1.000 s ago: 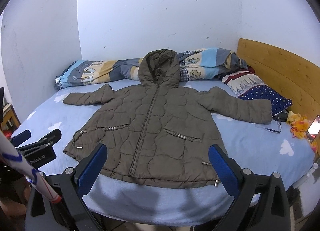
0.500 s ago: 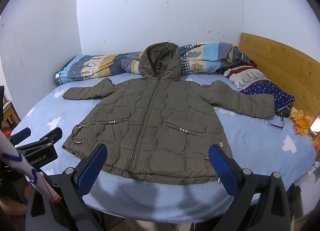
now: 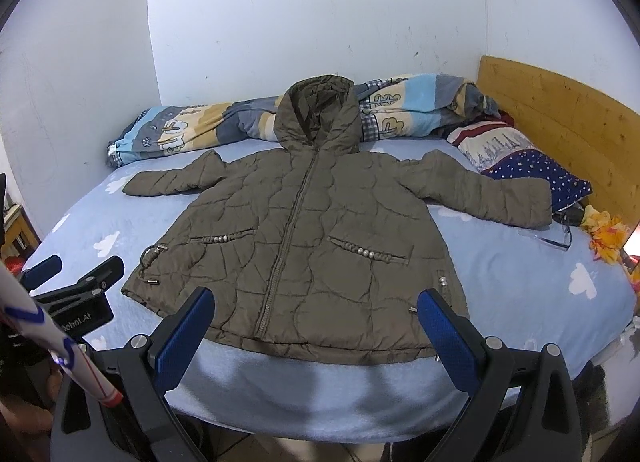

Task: Fold large clothes
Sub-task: 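Move both tools over the spread olive jacket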

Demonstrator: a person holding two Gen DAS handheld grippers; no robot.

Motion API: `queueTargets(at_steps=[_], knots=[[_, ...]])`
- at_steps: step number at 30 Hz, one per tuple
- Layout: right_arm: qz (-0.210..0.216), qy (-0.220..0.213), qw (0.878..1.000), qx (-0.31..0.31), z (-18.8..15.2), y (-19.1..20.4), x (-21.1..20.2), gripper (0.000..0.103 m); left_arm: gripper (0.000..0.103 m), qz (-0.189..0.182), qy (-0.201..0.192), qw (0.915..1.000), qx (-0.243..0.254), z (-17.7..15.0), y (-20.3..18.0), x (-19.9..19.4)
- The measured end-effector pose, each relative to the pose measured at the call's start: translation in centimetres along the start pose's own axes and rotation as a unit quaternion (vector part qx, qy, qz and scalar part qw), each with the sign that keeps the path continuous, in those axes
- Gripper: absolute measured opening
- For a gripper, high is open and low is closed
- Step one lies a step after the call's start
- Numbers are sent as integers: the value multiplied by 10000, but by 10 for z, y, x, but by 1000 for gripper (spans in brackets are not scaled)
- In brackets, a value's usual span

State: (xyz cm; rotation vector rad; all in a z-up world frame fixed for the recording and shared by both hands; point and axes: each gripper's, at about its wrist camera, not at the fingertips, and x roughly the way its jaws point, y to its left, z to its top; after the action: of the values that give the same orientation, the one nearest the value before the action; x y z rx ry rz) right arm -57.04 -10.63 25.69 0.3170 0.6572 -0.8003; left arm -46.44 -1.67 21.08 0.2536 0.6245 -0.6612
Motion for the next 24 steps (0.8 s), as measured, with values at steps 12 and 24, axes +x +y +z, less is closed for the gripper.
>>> queueTargets(at_steps=[12, 24], knots=[[-885, -65, 9899, 1103, 54, -134, 26, 103, 103, 21, -480, 9948, -897, 114, 63, 121], [-795, -46, 9580, 2756, 105, -327, 83, 103, 103, -68, 511, 9873, -1505, 111, 96, 242]])
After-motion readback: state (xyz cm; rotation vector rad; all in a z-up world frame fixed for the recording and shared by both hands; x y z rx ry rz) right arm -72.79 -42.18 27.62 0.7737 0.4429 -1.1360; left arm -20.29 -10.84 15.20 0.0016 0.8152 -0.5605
